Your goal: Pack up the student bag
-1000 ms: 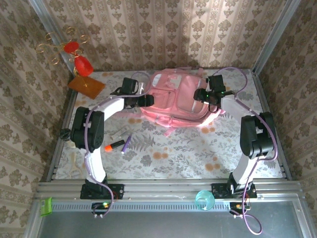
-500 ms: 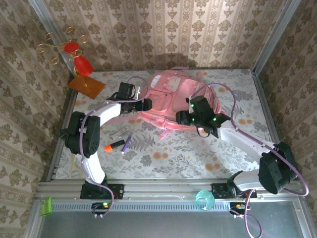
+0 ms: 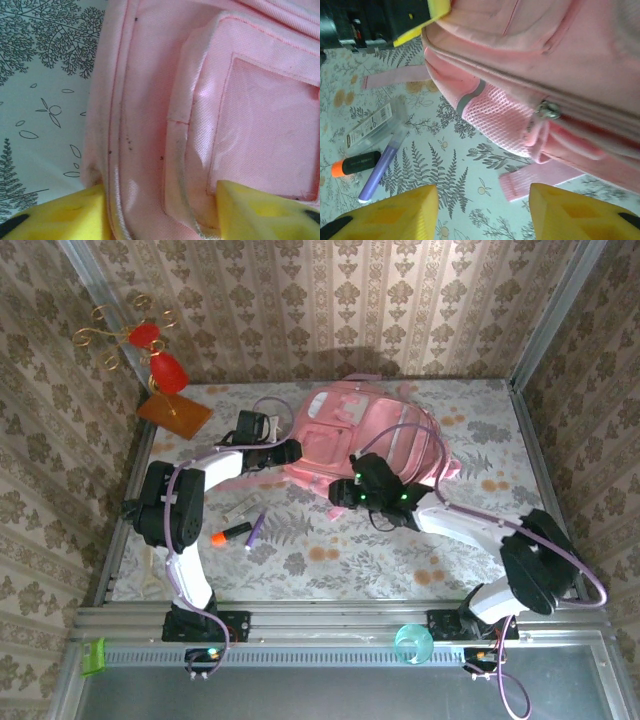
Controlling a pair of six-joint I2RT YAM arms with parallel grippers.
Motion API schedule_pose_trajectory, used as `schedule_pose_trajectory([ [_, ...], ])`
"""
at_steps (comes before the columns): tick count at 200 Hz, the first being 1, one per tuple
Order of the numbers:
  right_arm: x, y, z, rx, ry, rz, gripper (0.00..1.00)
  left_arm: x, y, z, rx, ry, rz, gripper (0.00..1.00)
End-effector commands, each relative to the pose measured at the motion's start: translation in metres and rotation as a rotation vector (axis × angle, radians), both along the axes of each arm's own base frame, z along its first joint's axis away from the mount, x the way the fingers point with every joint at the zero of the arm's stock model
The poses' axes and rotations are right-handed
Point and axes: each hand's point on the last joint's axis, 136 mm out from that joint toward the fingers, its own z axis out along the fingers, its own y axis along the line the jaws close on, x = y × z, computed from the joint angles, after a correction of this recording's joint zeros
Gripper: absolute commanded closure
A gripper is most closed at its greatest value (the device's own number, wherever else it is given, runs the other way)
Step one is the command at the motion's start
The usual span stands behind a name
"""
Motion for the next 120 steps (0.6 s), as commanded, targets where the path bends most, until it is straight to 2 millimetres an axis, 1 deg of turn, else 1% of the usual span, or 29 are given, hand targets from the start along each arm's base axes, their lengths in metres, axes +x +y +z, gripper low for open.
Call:
schedule_pose_trajectory([
  [1, 0.011, 0.004, -0.009, 0.076, 0.013, -0.116, 0.52, -0.013, -0.012, -0.011, -0.032, 0.043, -0.046, 0.54],
  [33, 0.016, -0.004, -0.028, 0.015, 0.011, -0.199, 0.54, -0.014, -0.01, -0.01, -0.027, 0.04, -0.051, 0.69],
  [81, 0.022, -0.019, -0.048, -0.067, 0.002, -0.264, 0.55, -0.013, -0.008, -0.01, -0.035, 0.041, -0.053, 0.9],
  [93, 0.023, -0.019, -0.051, -0.078, 0.002, -0.263, 0.55, -0.013, -0.008, -0.01, -0.037, 0.042, -0.053, 0.95],
  [114, 0.026, -0.014, -0.053, -0.067, -0.005, -0.249, 0.58, -0.013, -0.008, -0.009, -0.041, 0.042, -0.054, 1.0],
  [120, 0.027, -0.013, -0.053, -0.068, -0.007, -0.246, 0.58, -0.013, -0.008, -0.009, -0.043, 0.041, -0.058, 1.0],
])
